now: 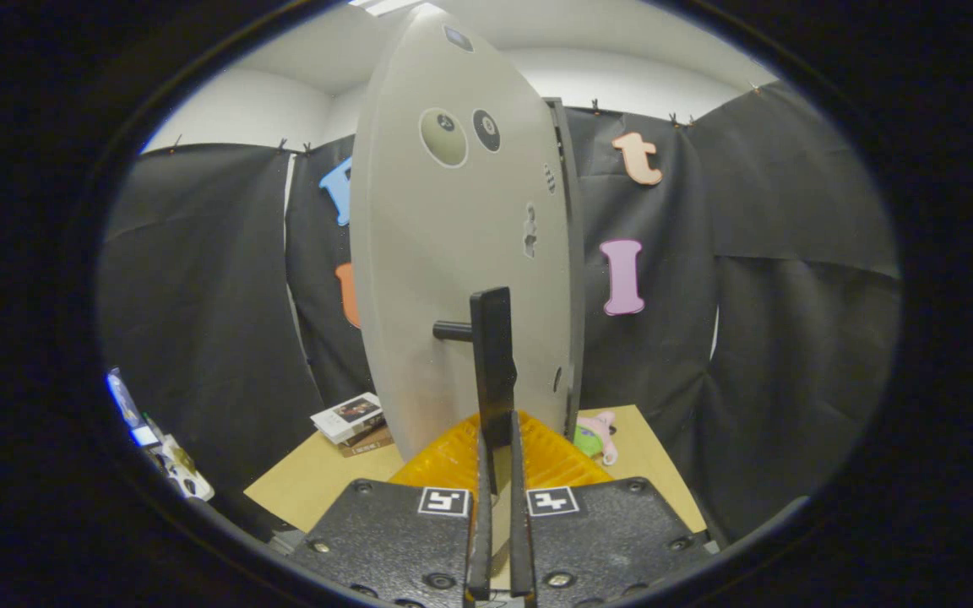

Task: Open the shoe cabinet door, grab the shoes and put them into the shoe cabinet, then close the shoe cabinet door.

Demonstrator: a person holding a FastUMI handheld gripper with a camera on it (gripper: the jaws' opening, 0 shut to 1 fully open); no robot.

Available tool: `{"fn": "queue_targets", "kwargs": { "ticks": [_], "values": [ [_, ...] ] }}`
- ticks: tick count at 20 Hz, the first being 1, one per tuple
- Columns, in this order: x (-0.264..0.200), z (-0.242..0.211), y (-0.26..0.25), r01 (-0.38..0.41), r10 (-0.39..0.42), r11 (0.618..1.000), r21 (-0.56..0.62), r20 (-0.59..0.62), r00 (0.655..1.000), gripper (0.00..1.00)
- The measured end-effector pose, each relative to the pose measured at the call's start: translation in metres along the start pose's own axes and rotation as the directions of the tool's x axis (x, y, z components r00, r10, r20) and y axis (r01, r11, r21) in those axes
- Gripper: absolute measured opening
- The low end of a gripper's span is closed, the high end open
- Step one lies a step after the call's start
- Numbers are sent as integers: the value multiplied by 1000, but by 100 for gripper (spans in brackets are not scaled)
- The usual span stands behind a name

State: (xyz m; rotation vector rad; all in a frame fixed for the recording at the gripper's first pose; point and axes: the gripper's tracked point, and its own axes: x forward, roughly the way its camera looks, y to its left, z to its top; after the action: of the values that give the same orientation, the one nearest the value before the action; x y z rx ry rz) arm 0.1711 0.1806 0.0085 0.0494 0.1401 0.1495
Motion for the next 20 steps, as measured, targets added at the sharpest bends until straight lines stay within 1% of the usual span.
{"fn": "queue_targets", "kwargs": {
  "ticks": [5,9,13,15,17,20],
  "values": [
    [-6,1,-21,54,-54,998,32,-4,999,6],
    [-7,2,-33,71,-71,997,38,5,997,4],
    [-9,2,-56,143,-143,989,36,6,990,4],
    [-11,1,-53,89,-89,992,89,-5,996,4],
    [-11,2,-48,44,-43,996,83,-11,999,4],
    [-13,3,-58,48,-48,997,58,-11,999,4]
  ]
}}
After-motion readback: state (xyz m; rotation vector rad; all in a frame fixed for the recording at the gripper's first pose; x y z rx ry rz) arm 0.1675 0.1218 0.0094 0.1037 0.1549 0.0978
